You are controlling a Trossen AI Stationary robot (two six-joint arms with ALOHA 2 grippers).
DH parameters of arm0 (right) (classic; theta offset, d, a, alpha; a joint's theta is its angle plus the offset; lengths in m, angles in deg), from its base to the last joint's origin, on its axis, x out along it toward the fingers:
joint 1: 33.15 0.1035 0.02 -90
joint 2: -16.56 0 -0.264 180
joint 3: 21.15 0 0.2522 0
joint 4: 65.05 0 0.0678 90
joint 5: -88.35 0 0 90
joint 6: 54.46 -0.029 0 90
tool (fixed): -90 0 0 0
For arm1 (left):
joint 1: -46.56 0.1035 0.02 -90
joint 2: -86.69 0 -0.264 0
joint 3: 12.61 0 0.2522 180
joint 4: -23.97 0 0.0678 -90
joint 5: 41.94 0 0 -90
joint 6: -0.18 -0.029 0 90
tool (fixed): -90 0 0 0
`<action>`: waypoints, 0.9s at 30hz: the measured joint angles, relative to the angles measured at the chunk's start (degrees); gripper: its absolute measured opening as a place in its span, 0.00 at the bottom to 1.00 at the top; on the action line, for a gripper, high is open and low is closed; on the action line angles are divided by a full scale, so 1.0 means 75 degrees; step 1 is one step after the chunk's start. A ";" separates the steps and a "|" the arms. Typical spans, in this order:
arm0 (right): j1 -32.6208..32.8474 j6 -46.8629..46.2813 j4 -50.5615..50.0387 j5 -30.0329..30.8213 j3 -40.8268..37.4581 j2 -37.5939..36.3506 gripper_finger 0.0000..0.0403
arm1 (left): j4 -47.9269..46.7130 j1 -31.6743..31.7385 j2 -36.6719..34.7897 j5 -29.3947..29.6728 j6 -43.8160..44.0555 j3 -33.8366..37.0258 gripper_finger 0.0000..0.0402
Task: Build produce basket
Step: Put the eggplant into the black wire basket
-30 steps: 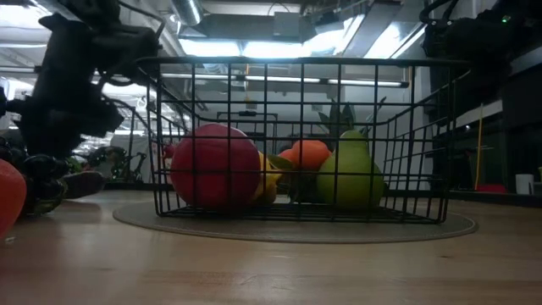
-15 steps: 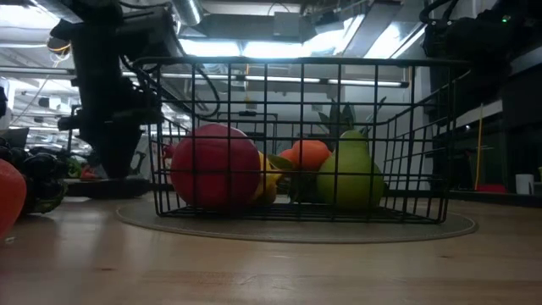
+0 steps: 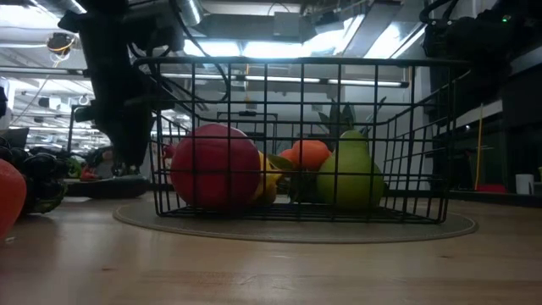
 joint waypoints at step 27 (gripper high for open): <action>0.0001 0.0001 -0.0001 -0.0015 0.0000 0.0000 0.36 | -0.0476 0.0058 0.0029 -0.1349 0.0657 0.0815 0.46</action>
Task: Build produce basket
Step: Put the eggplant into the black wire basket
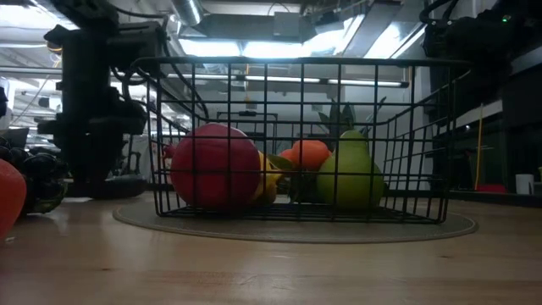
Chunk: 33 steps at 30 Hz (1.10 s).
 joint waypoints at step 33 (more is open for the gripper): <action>-0.0001 0.0005 -0.0001 0.0009 0.0000 -0.0002 0.36 | 0.0712 -0.0055 -0.0012 0.0177 0.0546 0.0674 0.07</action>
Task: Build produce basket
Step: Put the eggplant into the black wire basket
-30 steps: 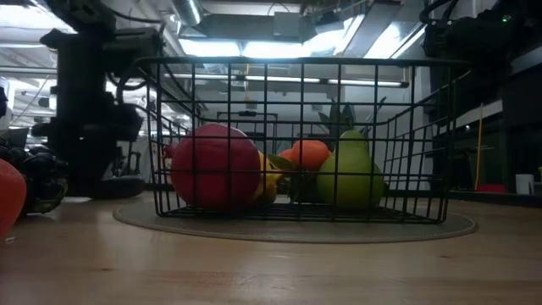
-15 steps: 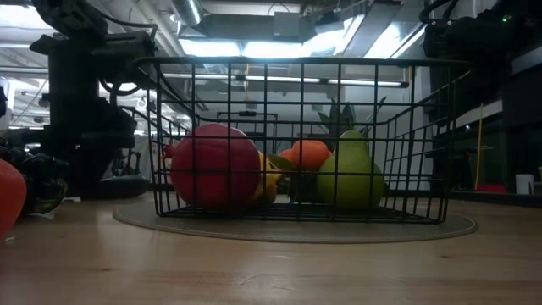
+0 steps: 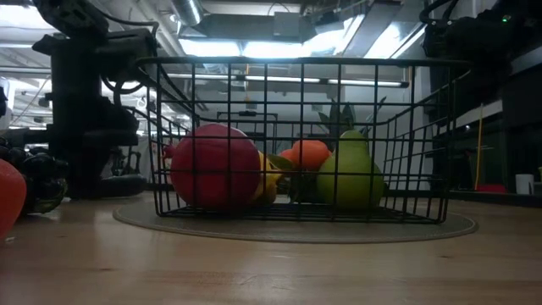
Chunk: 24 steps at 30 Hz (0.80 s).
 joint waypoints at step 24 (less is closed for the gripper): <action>0.0001 -0.0002 0.0047 -0.0192 0.0000 -0.0001 0.36 | 0.0417 -0.0435 -0.0242 0.1101 -0.5541 -0.4490 0.07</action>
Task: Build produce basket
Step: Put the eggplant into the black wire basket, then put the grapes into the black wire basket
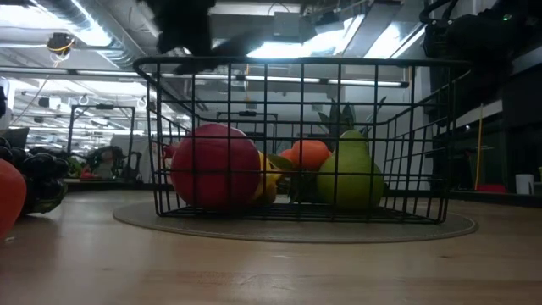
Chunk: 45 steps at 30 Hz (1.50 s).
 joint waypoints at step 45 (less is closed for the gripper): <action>0.0000 0.0009 -0.0009 -0.0209 0.0000 0.0000 0.36 | 0.2109 -0.1051 0.1008 -0.1755 -0.0551 -0.0003 0.40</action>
